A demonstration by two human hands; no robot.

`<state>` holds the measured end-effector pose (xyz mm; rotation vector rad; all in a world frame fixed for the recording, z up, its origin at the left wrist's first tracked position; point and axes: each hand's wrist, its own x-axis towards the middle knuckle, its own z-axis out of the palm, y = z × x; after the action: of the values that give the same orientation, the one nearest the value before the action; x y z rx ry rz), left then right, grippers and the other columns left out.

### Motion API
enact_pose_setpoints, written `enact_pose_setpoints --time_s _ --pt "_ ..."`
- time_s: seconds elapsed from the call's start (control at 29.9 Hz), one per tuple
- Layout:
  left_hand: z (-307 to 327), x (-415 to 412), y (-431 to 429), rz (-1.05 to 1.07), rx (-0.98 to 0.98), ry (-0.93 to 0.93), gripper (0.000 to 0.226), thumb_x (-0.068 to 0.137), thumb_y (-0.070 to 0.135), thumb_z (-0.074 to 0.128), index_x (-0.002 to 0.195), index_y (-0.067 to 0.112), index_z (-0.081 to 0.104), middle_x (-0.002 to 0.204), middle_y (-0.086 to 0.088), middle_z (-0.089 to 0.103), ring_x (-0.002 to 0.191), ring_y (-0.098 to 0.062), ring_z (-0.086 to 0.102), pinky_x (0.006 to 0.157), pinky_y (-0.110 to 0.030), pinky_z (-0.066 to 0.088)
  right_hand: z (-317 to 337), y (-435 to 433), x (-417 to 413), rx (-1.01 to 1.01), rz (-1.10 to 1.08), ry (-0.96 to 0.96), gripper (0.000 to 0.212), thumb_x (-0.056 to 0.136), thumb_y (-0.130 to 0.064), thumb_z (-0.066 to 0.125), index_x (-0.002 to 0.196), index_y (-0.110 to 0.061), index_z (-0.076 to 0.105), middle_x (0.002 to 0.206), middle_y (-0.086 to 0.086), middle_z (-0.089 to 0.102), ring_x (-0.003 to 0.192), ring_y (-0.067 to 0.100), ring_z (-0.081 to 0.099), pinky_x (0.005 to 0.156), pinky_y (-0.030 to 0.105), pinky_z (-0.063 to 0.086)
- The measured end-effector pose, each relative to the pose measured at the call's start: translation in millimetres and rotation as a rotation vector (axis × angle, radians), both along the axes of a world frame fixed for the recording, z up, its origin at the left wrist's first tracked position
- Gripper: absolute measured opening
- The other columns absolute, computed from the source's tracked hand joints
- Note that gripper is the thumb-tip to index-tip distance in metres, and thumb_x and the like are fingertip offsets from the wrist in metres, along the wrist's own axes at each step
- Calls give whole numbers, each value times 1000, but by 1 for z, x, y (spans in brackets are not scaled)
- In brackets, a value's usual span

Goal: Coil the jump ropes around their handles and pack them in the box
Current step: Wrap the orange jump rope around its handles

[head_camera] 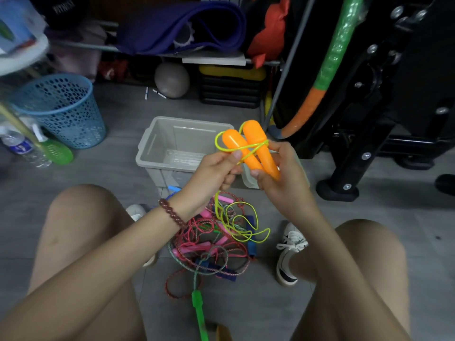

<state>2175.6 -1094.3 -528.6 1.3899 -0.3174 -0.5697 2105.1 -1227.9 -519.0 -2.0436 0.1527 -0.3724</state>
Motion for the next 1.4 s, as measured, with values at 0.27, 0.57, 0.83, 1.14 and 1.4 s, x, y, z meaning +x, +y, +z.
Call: enact_pose_setpoints --time_s 0.27,0.57,0.83,1.14,1.4 --pt "9 6 0 152 18 20 25 96 25 49 74 15 53 43 13 37 35 0 23 34 -11 19 2 26 3 -228 -123 -92 48 92 -14 57 135 -12 36 81 -3 53 63 10 46 49 16 32" --pt "3 8 4 217 98 -19 31 94 26 53 67 11 54 39 11 40 33 1 27 35 -11 21 -1 15 4 -242 44 49 70 92 -9 54 150 -13 14 90 6 54 72 18 49 56 22 32" --pt "-12 9 8 -49 203 -183 18 95 12 51 76 12 53 57 6 51 48 -3 46 53 -17 41 -4 9 3 -170 27 35 48 88 -3 58 126 -13 30 86 -19 54 81 17 60 68 28 40" --pt "-20 6 20 299 342 -537 40 83 35 64 109 20 38 109 3 46 104 -9 48 93 -33 43 -7 2 -1 -49 101 42 40 90 0 56 109 -22 29 88 -5 56 63 -3 53 58 17 40" --pt "11 35 34 356 106 -497 28 83 36 46 109 25 49 111 12 43 111 -9 42 102 -25 34 14 -15 -13 888 374 271 42 83 -6 55 124 -4 43 102 10 66 53 11 45 42 19 32"
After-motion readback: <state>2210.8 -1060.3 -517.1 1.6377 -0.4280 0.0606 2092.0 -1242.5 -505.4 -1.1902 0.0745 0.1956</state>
